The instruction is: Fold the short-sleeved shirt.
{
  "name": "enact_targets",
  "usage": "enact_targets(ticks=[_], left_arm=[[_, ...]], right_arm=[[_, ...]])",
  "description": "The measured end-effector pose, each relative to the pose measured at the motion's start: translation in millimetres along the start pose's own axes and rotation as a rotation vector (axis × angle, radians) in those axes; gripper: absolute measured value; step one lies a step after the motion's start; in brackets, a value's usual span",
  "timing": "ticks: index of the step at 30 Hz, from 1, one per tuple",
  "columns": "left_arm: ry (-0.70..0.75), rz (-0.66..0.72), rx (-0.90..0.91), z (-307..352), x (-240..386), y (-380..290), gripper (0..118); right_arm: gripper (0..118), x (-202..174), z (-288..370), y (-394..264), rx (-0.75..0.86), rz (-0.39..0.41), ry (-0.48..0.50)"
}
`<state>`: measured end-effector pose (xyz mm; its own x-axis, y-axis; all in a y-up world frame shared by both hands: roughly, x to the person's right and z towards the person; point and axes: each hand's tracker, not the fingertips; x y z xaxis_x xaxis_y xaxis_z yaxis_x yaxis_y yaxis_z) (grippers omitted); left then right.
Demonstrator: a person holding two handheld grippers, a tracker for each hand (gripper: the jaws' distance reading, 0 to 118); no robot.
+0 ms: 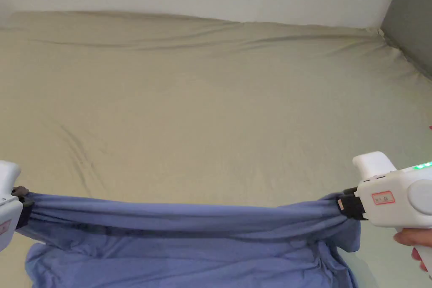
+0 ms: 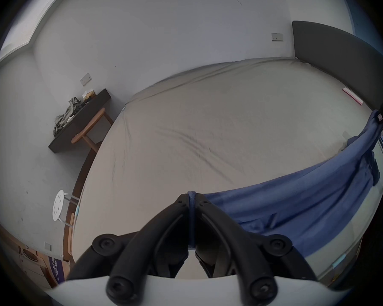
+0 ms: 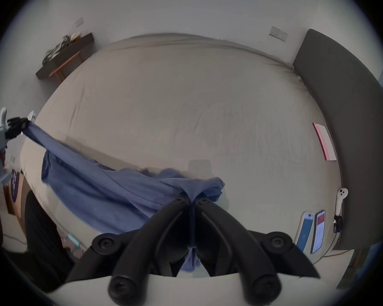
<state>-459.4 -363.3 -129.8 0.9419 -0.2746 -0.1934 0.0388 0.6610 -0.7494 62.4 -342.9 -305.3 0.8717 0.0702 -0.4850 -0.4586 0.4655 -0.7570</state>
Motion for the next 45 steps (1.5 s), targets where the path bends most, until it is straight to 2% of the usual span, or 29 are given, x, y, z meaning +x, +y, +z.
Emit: enact_targets(ticks=[4, 14, 25, 27, 29, 30, 32, 33, 36, 39, 42, 45], left_arm=[[-0.022, -0.012, -0.072, 1.8, 5.5, -36.2, 1], [-0.076, -0.118, -0.281, -32.9, 28.3, -105.0, 1], [-0.094, -0.171, -0.387, -74.5, 45.3, -137.0, 1], [-0.092, -0.173, -0.391, -76.8, 45.1, -134.4, 2], [-0.091, -0.177, -0.394, -68.3, 42.6, -127.0, 13], [-0.094, -0.171, -0.39, -64.6, 40.5, -124.4, 36], [-0.059, -0.143, -0.331, -54.9, 31.8, -114.6, 87], [-0.052, -0.119, -0.294, -51.8, 27.1, -109.3, 109], [-0.078, 0.029, -0.101, -21.9, 9.3, -75.2, 111], [-0.038, 0.152, 0.123, 25.7, 3.6, -28.0, 111], [-0.011, 0.23, 0.357, 74.6, 10.1, 10.6, 111], [-0.03, 0.278, 0.527, 115.2, 23.3, 38.8, 111]], right_arm=[[2, -4.6, -13.0, -36.1, -0.102, 0.016, 0.039], [2, -16.3, -60.9, -91.4, -0.292, 0.049, 0.051], [2, -20.8, -108.6, -105.6, -0.375, 0.06, 0.03], [8, -22.4, -111.7, -104.5, -0.373, 0.06, 0.024], [19, -23.1, -108.1, -103.0, -0.37, 0.06, 0.013], [44, -22.7, -104.4, -101.2, -0.362, 0.061, 0.01], [103, -18.9, -91.5, -95.0, -0.302, 0.058, -0.036], [116, -16.4, -85.0, -90.3, -0.274, 0.059, -0.072], [113, -9.1, -47.8, -65.0, -0.073, 0.037, -0.166], [113, -9.3, -3.4, -35.2, 0.136, 0.0, -0.27], [113, -25.3, 53.6, -12.9, 0.395, -0.029, -0.299], [113, -47.4, 103.0, -0.3, 0.619, -0.061, -0.273]])
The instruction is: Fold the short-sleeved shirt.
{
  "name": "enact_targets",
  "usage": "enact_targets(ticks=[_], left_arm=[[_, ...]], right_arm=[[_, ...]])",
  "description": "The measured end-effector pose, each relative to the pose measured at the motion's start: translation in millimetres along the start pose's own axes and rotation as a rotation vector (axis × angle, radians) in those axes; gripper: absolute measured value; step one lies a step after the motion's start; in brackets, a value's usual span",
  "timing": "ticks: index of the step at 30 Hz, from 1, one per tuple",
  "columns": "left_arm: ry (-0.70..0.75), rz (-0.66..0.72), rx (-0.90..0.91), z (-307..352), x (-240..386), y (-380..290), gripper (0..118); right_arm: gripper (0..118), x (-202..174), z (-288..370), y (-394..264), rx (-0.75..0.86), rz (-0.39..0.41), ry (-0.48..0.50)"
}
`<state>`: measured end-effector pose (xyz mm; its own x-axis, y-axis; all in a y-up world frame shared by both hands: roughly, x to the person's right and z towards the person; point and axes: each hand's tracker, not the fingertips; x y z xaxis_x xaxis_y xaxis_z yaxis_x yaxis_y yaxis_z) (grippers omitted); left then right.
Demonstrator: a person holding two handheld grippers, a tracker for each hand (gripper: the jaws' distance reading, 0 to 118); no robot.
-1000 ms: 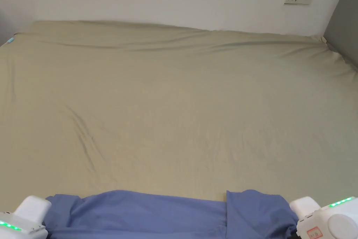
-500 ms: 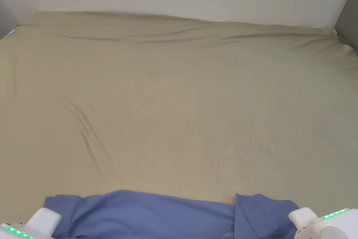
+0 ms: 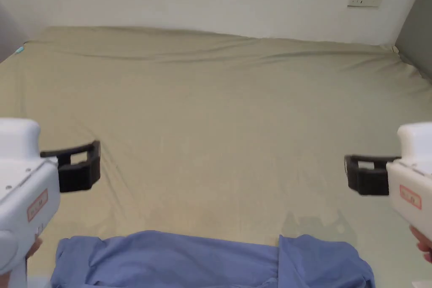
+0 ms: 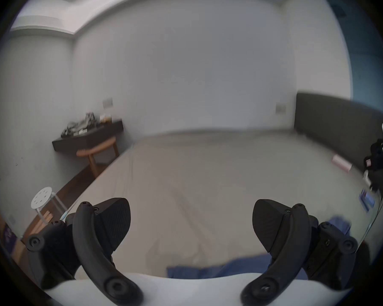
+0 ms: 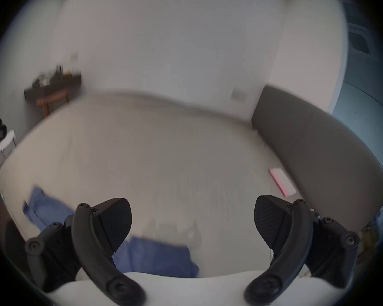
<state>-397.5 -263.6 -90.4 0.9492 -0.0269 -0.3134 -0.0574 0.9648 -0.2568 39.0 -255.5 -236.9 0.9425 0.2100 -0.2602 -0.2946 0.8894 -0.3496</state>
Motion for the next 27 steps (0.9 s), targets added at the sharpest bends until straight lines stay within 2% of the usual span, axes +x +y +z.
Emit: enact_targets(ticks=[3, 5, 6, 7, 8, 9, 10, 11, 12, 15, 17, 22, 27], left_arm=[[-0.01, 0.004, 0.131, 19.7, 28.7, 24.2, 106], [-0.009, 0.014, 0.219, 29.6, 42.9, 31.0, 93], [-0.016, 0.005, 0.23, 33.2, 50.0, 34.1, 80], [-0.014, -0.005, 0.238, 36.6, 58.8, 36.9, 70], [-0.009, -0.016, 0.247, 37.8, 66.0, 37.4, 55], [-0.012, -0.027, 0.249, 39.2, 72.3, 38.0, 32], [-0.015, -0.041, 0.253, 40.7, 79.2, 38.2, 16], [-0.014, -0.049, 0.264, 42.8, 86.5, 37.7, 6], [-0.018, -0.056, 0.271, 43.7, 90.5, 36.2, 2], [-0.027, -0.099, 0.294, 49.4, 104.3, 33.4, 0], [0.02, -0.117, 0.34, 52.1, 109.2, 30.1, 0], [-0.019, -0.103, 0.3, 49.0, 108.7, 34.1, 0], [-0.006, -0.105, 0.278, 41.5, 107.2, 34.5, 0]], right_arm=[[112, -24.1, 34.9, 26.4, 0.154, -0.015, 0.014], [109, -43.6, 54.8, 36.0, 0.244, 0.017, 0.005], [102, -50.2, 61.5, 38.6, 0.271, 0.037, 0.009], [90, -58.8, 65.9, 40.7, 0.303, 0.056, 0.006], [70, -67.5, 72.8, 42.3, 0.332, 0.071, -0.003], [45, -73.9, 77.2, 42.7, 0.35, 0.077, -0.01], [27, -80.9, 81.1, 42.6, 0.364, 0.078, -0.001], [14, -85.8, 80.7, 41.5, 0.371, 0.076, 0.008], [1, -89.8, 81.7, 41.0, 0.372, 0.075, 0.015], [0, -102.2, 81.0, 37.9, 0.367, 0.078, 0.023], [0, -108.6, 81.4, 36.1, 0.366, 0.087, 0.025], [0, -116.0, 79.3, 34.3, 0.388, 0.136, -0.019], [0, -112.9, 75.3, 35.1, 0.384, 0.118, -0.013]])
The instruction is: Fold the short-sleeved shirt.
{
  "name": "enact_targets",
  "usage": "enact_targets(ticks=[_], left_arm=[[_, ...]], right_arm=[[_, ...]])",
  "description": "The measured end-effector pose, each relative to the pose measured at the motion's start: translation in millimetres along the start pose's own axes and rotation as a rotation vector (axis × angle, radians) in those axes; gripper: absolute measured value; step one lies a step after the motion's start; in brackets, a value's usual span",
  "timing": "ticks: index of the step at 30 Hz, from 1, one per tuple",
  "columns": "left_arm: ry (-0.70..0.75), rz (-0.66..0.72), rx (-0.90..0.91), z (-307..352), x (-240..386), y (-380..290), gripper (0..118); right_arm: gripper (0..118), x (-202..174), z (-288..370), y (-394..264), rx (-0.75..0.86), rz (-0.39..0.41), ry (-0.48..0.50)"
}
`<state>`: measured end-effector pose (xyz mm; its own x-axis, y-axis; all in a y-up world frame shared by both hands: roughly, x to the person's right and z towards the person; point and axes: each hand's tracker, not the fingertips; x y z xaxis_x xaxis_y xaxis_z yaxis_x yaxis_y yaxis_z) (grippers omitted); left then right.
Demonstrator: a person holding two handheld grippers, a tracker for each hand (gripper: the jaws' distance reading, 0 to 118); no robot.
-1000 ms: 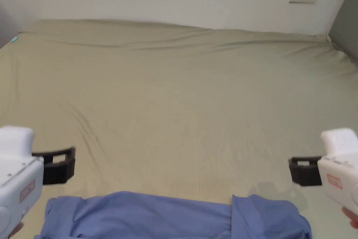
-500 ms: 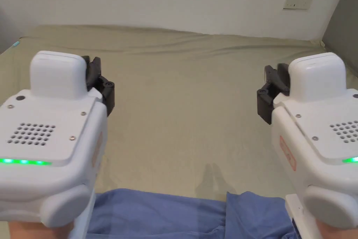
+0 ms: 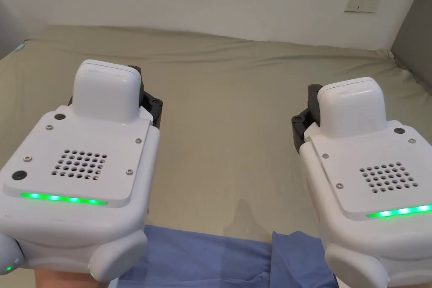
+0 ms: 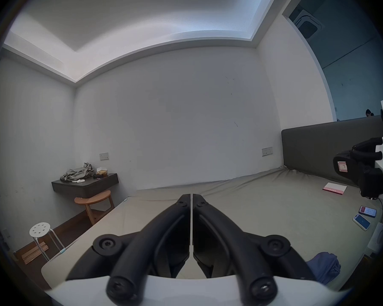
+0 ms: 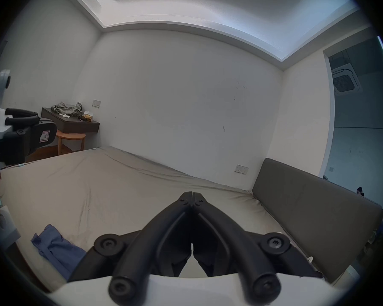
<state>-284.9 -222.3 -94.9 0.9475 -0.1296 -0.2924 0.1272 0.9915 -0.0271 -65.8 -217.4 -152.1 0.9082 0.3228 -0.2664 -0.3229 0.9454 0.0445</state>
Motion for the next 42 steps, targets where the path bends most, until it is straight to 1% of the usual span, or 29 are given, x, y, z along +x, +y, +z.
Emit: enact_targets(ticks=[5, 8, 10, 11, 12, 13, 14, 15, 16, 17, 18, 19, 20, 21, 24, 25, 26, 27, 29, 31, 33, 34, 35, 37, 40, 41, 42], left_arm=[[-0.027, -0.012, -0.048, -6.0, -1.0, -13.1, 0], [-0.076, 0.002, -0.157, -18.9, -8.6, -36.6, 0], [-0.082, 0.001, -0.244, -27.2, -15.8, -61.5, 0], [-0.092, 0.003, -0.274, -30.1, -20.5, -74.2, 2], [-0.103, 0.016, -0.302, -32.7, -27.3, -88.6, 12], [-0.125, 0.03, -0.337, -35.4, -34.4, -104.2, 28], [-0.136, 0.035, -0.376, -38.6, -41.2, -117.3, 52], [-0.155, 0.055, -0.429, -42.6, -49.2, -132.4, 89], [-0.177, 0.085, -0.493, -48.5, -60.7, -150.2, 105], [-0.212, 0.124, -0.562, -53.0, -71.7, -165.6, 109], [-0.269, 0.173, -0.629, -57.7, -85.3, -184.1, 109], [-0.283, 0.204, -0.666, -60.4, -99.3, -201.9, 110], [-0.265, 0.246, -0.687, -63.1, -113.7, -216.8, 110], [-0.274, 0.314, -0.738, -66.6, -131.8, -232.1, 110], [-0.316, 0.608, -0.884, -74.5, -190.5, -279.7, 110], [-0.302, 0.711, -0.915, -72.5, -206.2, -290.1, 110], [-0.286, 0.777, -0.943, -71.9, -220.1, -301.3, 110], [-0.274, 0.825, -0.972, -69.9, -233.1, -312.6, 111], [-0.299, 0.895, -1.001, -66.7, -250.4, -326.9, 111], [-0.401, 0.969, -1.056, -66.4, -258.9, -339.6, 111], [-0.508, 1.06, -1.005, -64.9, -259.6, -343.9, 111], [-0.551, 1.111, -1.022, -67.7, -255.9, -347.3, 111], [-0.567, 1.145, -1.059, -69.5, -251.5, -352.6, 111], [-0.642, 1.208, -1.028, -72.8, -237.4, -357.6, 111], [-0.661, 1.243, -1.025, -81.7, -211.8, -358.2, 110], [-0.661, 1.241, -1.022, -77.7, -207.1, -359.2, 109], [-0.661, 1.245, -1.014, -79.1, -203.6, -357.2, 98]], right_arm=[[0, 0.1, -6.7, -8.0, -0.027, 0.003, 0.008], [0, 0.6, -12.8, -19.6, -0.068, -0.001, 0.021], [0, 1.2, -18.0, -30.0, -0.102, 0.003, 0.024], [0, 1.8, -20.8, -35.1, -0.118, 0.007, 0.027], [0, 2.0, -23.4, -40.7, -0.137, 0.013, 0.025], [0, 2.5, -26.7, -46.3, -0.157, 0.019, 0.026], [0, 3.2, -29.9, -51.1, -0.174, 0.022, 0.029], [0, 4.2, -33.8, -56.7, -0.196, 0.025, 0.034], [0, 4.4, -36.7, -61.9, -0.214, 0.03, 0.039], [0, 5.0, -39.7, -66.4, -0.23, 0.035, 0.041], [0, 5.5, -43.3, -71.1, -0.246, 0.042, 0.043], [0, 6.2, -46.5, -75.5, -0.259, 0.046, 0.044], [0, 6.5, -48.5, -78.8, -0.271, 0.051, 0.044], [0, 7.0, -51.4, -82.0, -0.286, 0.054, 0.045], [0, 7.7, -56.7, -87.6, -0.321, 0.041, 0.055], [0, 7.2, -57.7, -88.9, -0.328, 0.038, 0.057], [0, 6.4, -58.5, -89.9, -0.331, 0.038, 0.058], [0, 5.3, -59.8, -91.0, -0.337, 0.04, 0.06], [0, 2.5, -60.2, -90.9, -0.346, 0.044, 0.064], [0, 0.7, -62.5, -91.6, -0.354, 0.041, 0.068], [0, -1.0, -63.3, -91.2, -0.363, 0.028, 0.077], [0, -1.8, -63.8, -91.0, -0.366, 0.021, 0.08], [0, -2.5, -64.0, -90.7, -0.367, 0.018, 0.082], [0, -5.2, -63.4, -89.7, -0.366, 0.018, 0.085], [0, -7.9, -61.7, -87.2, -0.363, 0.023, 0.093], [0, -8.5, -61.0, -86.3, -0.361, 0.024, 0.093], [0, -8.6, -60.2, -85.1, -0.358, 0.025, 0.094]])
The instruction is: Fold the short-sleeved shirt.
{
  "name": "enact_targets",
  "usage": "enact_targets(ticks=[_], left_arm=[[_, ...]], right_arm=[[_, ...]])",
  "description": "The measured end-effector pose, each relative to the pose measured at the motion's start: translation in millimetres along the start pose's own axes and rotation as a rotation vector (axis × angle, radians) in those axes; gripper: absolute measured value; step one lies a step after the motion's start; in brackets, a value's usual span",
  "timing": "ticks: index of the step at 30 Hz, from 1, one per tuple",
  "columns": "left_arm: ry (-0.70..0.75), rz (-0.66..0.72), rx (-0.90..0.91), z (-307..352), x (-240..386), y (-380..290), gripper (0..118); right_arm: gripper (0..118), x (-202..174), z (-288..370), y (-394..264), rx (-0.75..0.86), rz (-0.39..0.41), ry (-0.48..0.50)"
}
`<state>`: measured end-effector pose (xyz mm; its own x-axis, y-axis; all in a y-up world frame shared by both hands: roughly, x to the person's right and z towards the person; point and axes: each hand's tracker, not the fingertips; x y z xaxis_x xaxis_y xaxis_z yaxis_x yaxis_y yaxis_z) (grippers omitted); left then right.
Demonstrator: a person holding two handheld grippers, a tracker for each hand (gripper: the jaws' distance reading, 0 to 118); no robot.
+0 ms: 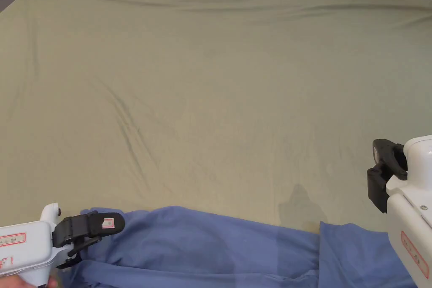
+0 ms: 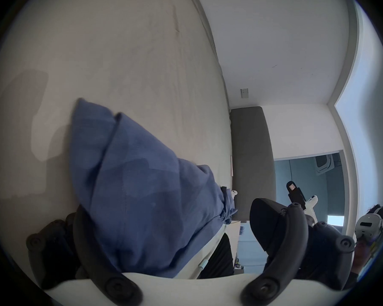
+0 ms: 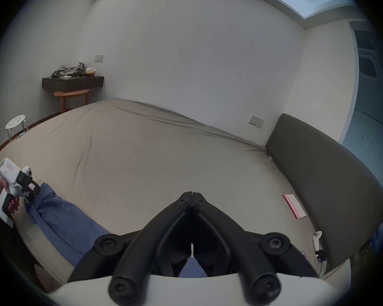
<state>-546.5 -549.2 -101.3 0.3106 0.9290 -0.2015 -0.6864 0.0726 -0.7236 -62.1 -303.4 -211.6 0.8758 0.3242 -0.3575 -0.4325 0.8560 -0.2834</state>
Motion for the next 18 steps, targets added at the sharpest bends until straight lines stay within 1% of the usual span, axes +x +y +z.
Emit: enact_targets(ticks=[1, 2, 3, 4, 5, 6, 7, 8, 10, 12, 15, 18], left_arm=[[0.005, 0.003, 0.008, -0.6, 2.4, 1.6, 70], [0.045, 0.01, 0.015, -0.1, 2.8, 2.8, 22], [0.141, 0.014, 0.008, -2.7, -5.4, 4.8, 7], [0.33, -0.033, -0.015, -9.7, -9.8, 1.0, 7], [0.199, -0.036, -0.015, -6.5, -17.3, -2.1, 8], [0.107, 0.006, -0.007, -5.5, -14.6, -1.8, 8], [0.182, -0.014, 0.017, -4.2, -15.0, -5.0, 7], [0.173, -0.028, 0.02, -3.8, -11.6, -6.8, 7], [0.221, -0.114, 0.032, -2.2, -4.2, -7.7, 7], [0.239, -0.114, 0.044, 0.2, 0.7, -7.6, 7], [0.294, -0.157, 0.087, 9.1, 10.1, -3.3, 7], [0.319, -0.176, 0.096, 19.1, 19.1, 2.7, 7]], right_arm=[[0, 0.2, 1.0, 0.9, 0.004, 0.0, 0.002], [0, 0.6, 1.8, 1.4, 0.005, -0.001, 0.003], [0, 1.0, 2.5, 2.1, 0.008, -0.002, 0.004], [0, 1.4, 3.0, 2.5, 0.011, -0.004, 0.004], [0, 1.7, 3.3, 2.8, 0.011, -0.005, 0.004], [0, 2.5, 3.7, 3.0, 0.012, -0.007, 0.003], [0, 3.6, 4.6, 3.2, 0.011, -0.01, 0.002], [0, 4.6, 6.2, 3.1, 0.011, -0.014, 0.001], [0, 6.8, 9.2, 3.1, 0.01, -0.027, 0.005], [0, 7.6, 10.4, 3.0, 0.009, -0.029, 0.005], [0, 8.8, 13.1, 3.2, 0.012, -0.023, -0.003], [0, 10.4, 15.0, 3.8, 0.015, -0.028, -0.003]])
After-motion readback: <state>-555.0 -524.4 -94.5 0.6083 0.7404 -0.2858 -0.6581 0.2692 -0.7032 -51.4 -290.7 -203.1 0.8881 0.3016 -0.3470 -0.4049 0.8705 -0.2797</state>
